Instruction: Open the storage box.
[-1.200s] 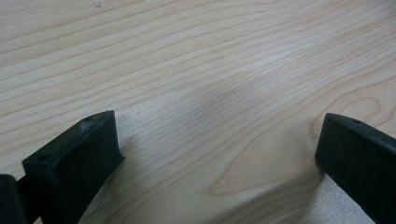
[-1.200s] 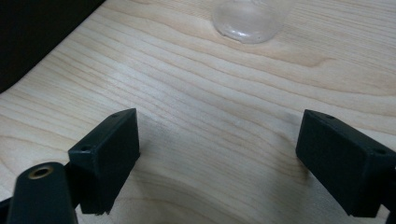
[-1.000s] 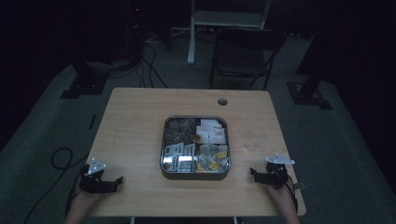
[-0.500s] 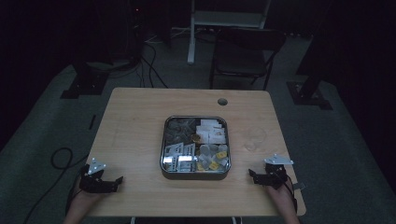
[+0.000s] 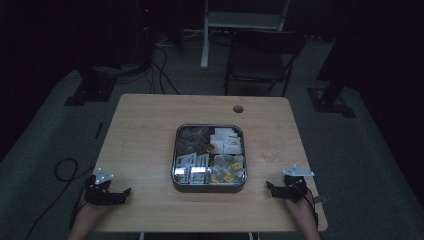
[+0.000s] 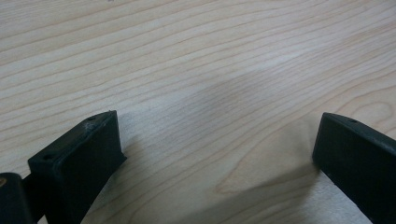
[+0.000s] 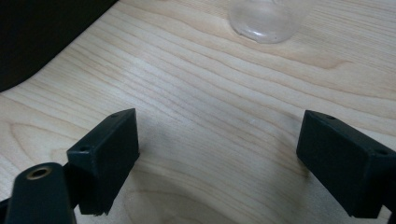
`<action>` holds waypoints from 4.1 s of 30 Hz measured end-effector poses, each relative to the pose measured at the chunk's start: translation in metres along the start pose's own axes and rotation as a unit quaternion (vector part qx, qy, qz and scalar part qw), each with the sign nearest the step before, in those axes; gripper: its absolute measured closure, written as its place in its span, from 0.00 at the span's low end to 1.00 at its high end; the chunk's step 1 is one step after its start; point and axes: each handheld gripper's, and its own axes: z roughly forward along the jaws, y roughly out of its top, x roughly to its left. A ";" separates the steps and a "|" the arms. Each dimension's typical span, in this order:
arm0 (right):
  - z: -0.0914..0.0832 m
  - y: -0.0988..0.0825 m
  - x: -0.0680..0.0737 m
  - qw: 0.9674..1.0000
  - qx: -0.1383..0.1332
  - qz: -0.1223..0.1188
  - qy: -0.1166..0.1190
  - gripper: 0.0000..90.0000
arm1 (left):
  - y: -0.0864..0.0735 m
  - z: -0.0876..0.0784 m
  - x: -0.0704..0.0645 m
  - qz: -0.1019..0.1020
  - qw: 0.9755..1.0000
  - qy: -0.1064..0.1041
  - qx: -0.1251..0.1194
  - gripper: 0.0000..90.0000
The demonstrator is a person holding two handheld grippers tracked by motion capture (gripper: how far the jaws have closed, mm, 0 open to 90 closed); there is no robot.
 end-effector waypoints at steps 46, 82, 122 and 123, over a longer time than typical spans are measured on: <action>0.000 0.000 0.000 1.000 0.000 0.000 -0.001 0.14 | 0.051 -0.012 -0.035 0.064 0.992 -0.089 -0.058 0.02; 0.000 0.000 0.000 1.000 0.000 0.000 -0.001 0.14 | 0.101 -0.001 -0.084 0.135 0.979 -0.135 -0.073 0.02; 0.000 0.000 0.000 1.000 0.000 0.000 -0.001 0.14 | 0.150 0.031 -0.142 0.186 0.963 -0.178 -0.078 0.02; 0.000 0.000 0.000 1.000 0.000 0.000 -0.001 0.14 | 0.151 0.032 -0.143 0.187 0.963 -0.179 -0.077 0.02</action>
